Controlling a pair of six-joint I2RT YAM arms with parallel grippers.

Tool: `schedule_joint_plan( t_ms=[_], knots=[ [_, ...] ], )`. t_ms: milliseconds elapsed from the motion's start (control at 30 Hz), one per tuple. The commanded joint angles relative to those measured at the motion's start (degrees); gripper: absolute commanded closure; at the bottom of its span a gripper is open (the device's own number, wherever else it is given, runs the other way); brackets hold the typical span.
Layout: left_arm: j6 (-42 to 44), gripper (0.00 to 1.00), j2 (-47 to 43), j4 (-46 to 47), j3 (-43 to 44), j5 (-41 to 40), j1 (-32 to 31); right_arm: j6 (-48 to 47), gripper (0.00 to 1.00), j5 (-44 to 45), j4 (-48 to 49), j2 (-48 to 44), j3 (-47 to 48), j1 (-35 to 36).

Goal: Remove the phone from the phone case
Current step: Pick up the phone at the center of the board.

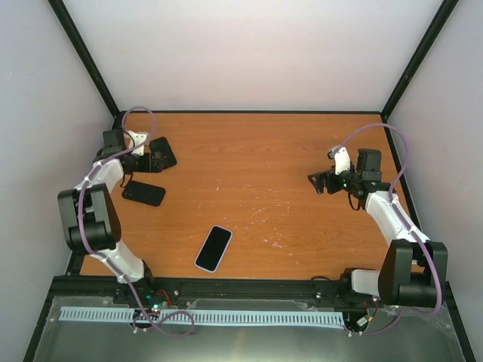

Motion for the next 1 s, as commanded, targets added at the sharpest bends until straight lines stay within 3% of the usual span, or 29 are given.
schedule_joint_plan(
  t_ms=[0,367,967],
  knots=[
    [-6.06,0.00,6.61,-0.46,7.88,-6.21,-0.05,2.23,0.00,-1.97,-1.74,-0.28,3.19,-0.12],
    [-11.73,0.00,21.85,-5.67,22.91,-6.99,-0.03,3.31,0.00,-2.64,-3.70,-1.75,5.59,-0.07],
    [-10.27,0.00,34.39,-8.89,34.54,-3.09,-2.86,4.38,0.00,-3.82,-2.28,-1.58,4.40,-0.07]
  ],
)
